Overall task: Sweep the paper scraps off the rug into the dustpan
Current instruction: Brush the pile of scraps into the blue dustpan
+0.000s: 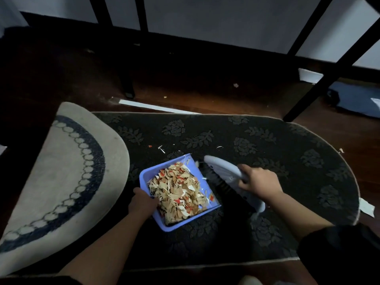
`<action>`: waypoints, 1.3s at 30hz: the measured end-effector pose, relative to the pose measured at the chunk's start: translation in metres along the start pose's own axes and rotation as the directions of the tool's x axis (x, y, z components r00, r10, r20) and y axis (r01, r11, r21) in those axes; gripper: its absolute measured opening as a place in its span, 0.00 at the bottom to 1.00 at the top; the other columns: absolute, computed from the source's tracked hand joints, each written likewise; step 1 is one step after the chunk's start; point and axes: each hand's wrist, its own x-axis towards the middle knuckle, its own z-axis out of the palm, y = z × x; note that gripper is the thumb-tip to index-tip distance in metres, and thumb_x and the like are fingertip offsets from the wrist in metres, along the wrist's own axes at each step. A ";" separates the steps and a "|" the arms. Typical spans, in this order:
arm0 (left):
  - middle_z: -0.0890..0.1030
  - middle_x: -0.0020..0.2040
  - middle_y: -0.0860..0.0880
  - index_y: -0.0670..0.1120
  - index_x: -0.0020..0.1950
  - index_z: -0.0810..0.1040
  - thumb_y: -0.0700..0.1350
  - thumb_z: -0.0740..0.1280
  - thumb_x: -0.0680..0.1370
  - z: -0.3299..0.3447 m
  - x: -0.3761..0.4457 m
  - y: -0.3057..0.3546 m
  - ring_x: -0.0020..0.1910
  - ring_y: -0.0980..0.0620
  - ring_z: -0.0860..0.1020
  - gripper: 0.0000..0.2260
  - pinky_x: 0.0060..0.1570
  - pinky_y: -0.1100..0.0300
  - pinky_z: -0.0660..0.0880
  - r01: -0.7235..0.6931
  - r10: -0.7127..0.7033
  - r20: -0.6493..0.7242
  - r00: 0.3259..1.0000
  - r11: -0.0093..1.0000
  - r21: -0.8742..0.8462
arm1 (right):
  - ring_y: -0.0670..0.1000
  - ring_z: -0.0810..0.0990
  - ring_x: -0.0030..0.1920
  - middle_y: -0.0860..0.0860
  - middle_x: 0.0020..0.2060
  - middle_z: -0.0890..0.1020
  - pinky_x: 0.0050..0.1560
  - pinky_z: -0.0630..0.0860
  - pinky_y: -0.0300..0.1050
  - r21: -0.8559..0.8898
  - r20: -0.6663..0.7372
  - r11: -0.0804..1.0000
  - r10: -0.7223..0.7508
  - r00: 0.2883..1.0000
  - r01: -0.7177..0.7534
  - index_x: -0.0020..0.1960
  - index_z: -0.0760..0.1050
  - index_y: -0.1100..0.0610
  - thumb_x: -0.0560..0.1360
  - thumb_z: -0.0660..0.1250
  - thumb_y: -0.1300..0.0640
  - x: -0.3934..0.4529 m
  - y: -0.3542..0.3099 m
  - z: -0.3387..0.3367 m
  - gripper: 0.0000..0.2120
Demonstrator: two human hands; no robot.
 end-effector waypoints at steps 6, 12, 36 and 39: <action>0.70 0.67 0.35 0.33 0.67 0.60 0.43 0.69 0.77 0.011 -0.005 0.015 0.65 0.37 0.71 0.26 0.57 0.50 0.70 0.000 0.000 -0.009 1.000 0.999 -0.037 | 0.57 0.82 0.51 0.53 0.53 0.82 0.43 0.74 0.46 -0.166 -0.082 0.986 -0.044 0.996 0.030 0.65 0.67 0.46 0.73 0.62 0.43 0.014 0.026 -0.054 0.21; 0.71 0.65 0.35 0.33 0.67 0.60 0.44 0.68 0.77 0.024 -0.004 0.028 0.63 0.37 0.73 0.26 0.53 0.51 0.70 0.005 -0.005 -0.012 1.000 0.999 -0.040 | 0.58 0.81 0.48 0.53 0.50 0.82 0.38 0.71 0.46 -0.266 -0.123 0.963 -0.083 0.989 0.047 0.63 0.68 0.51 0.75 0.61 0.43 0.043 0.059 -0.082 0.20; 0.74 0.59 0.36 0.37 0.62 0.62 0.48 0.71 0.74 0.040 0.013 0.036 0.54 0.37 0.78 0.27 0.53 0.45 0.78 0.039 -0.038 0.008 0.999 0.995 -0.090 | 0.54 0.82 0.48 0.48 0.50 0.83 0.38 0.71 0.44 0.002 -0.084 0.988 -0.151 0.985 0.151 0.65 0.68 0.40 0.73 0.62 0.44 0.063 0.060 -0.035 0.21; 0.74 0.59 0.35 0.37 0.61 0.61 0.48 0.71 0.73 0.041 0.015 0.033 0.54 0.36 0.78 0.26 0.52 0.44 0.78 0.026 -0.025 0.009 1.000 0.995 -0.093 | 0.57 0.82 0.46 0.51 0.48 0.83 0.36 0.70 0.44 -0.087 -0.138 0.991 -0.111 0.984 0.100 0.64 0.68 0.45 0.73 0.62 0.45 0.067 0.060 -0.037 0.19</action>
